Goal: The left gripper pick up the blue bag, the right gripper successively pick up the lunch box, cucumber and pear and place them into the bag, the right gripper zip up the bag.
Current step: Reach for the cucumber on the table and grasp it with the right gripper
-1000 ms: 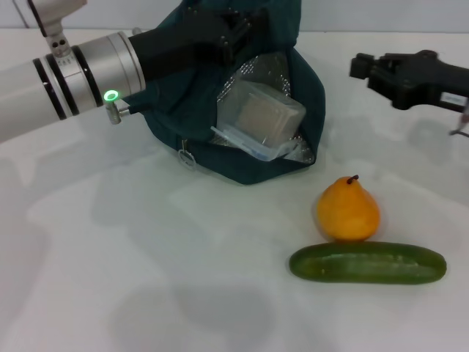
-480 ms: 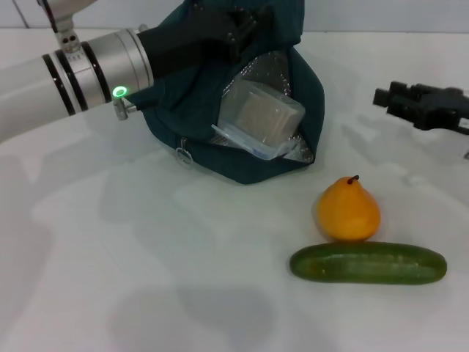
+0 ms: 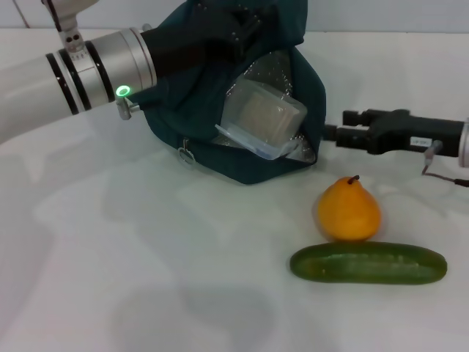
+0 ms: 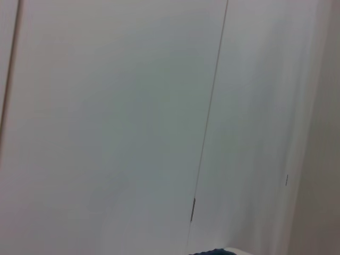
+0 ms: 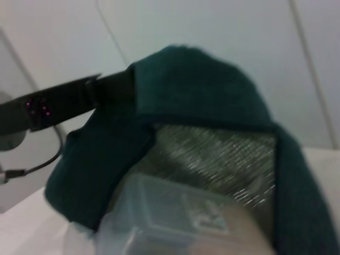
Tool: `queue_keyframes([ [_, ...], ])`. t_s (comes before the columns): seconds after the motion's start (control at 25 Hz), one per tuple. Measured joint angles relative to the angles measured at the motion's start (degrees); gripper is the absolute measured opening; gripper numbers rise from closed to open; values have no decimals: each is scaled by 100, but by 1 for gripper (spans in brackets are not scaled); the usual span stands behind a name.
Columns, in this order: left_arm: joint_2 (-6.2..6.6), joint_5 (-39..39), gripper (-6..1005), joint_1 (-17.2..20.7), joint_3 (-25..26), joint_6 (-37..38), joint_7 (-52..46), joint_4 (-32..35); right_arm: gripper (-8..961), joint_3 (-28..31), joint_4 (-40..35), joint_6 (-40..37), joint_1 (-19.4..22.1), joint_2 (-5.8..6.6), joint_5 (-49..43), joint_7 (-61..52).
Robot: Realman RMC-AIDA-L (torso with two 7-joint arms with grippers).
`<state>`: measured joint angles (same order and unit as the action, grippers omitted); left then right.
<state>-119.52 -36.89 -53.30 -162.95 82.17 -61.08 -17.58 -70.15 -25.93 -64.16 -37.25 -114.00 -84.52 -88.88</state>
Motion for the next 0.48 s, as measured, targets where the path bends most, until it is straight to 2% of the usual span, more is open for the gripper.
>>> queue_keyframes([
  [0.24,6,11,46,-6,0,0,0,0,632,-359,10,26,-163,58,-185,-588],
  [0.48,2,33,46,-5,0,0,6,0,698,-396,-6,190,-211,-24,-431,-796],
])
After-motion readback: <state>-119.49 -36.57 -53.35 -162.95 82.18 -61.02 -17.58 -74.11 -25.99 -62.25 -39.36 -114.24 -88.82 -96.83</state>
